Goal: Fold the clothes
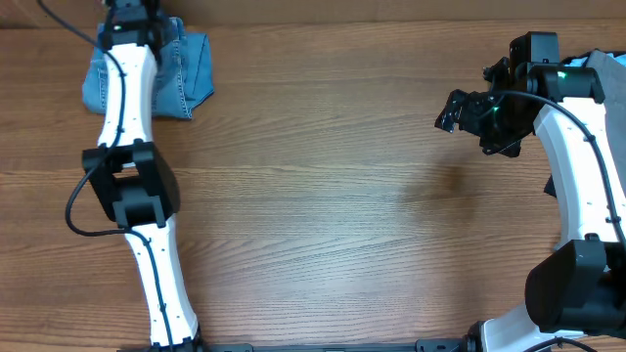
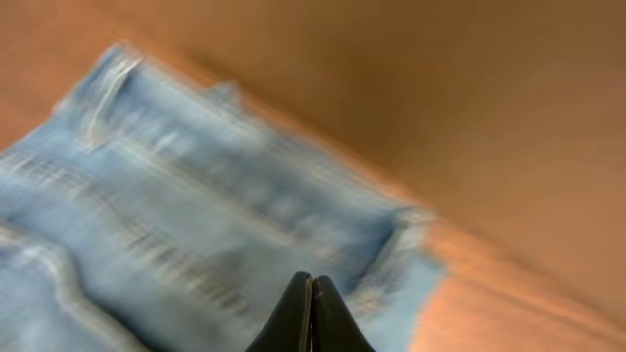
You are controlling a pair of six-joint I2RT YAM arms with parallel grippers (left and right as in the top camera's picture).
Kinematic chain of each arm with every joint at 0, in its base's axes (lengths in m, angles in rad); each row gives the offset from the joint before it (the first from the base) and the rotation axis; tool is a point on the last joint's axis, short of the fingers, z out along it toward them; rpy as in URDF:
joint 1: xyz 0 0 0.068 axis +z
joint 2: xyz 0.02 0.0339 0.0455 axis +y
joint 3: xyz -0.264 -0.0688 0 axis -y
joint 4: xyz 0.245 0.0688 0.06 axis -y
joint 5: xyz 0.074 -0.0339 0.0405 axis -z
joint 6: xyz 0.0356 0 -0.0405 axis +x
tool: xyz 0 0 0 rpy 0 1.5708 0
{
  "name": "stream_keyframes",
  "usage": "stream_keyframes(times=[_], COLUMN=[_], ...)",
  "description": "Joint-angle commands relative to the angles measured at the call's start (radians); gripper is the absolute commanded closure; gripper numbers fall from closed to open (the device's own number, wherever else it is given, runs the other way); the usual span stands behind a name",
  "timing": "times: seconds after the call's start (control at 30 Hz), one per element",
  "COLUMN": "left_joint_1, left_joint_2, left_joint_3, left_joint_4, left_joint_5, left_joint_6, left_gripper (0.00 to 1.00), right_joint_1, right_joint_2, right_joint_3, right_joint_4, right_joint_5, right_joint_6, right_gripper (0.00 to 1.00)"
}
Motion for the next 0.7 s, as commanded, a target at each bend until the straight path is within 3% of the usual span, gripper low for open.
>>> stream_keyframes(times=[0.0,0.37,0.43,0.5,0.67], left_joint_1=[-0.001,-0.001,-0.002,-0.002,-0.002], left_joint_2=[0.018,0.174,0.191,0.204,0.195], left_joint_3=[0.023,0.023,0.023,0.023,0.024], left_joint_4=[0.053,0.134,0.135,0.134,0.128], left_joint_5=[0.008,0.022,0.025,0.041,0.089], left_joint_6=[-0.007,-0.007,-0.007,-0.007,-0.006], left_gripper=[0.96,0.96,0.91,0.76,0.74], right_joint_1=[0.000,0.000,0.000,0.000,0.004], right_joint_2=[-0.009,-0.009,-0.009,-0.009,-0.009], right_joint_3=[0.016,0.016,0.016,0.016,0.013], right_joint_4=[0.001,-0.002,-0.003,-0.005,-0.017], right_joint_5=[-0.008,-0.008,-0.008,-0.008,-0.008], right_joint_6=[-0.004,-0.004,-0.004,-0.004,-0.005], right_gripper=[0.00,0.00,0.00,0.00,0.00])
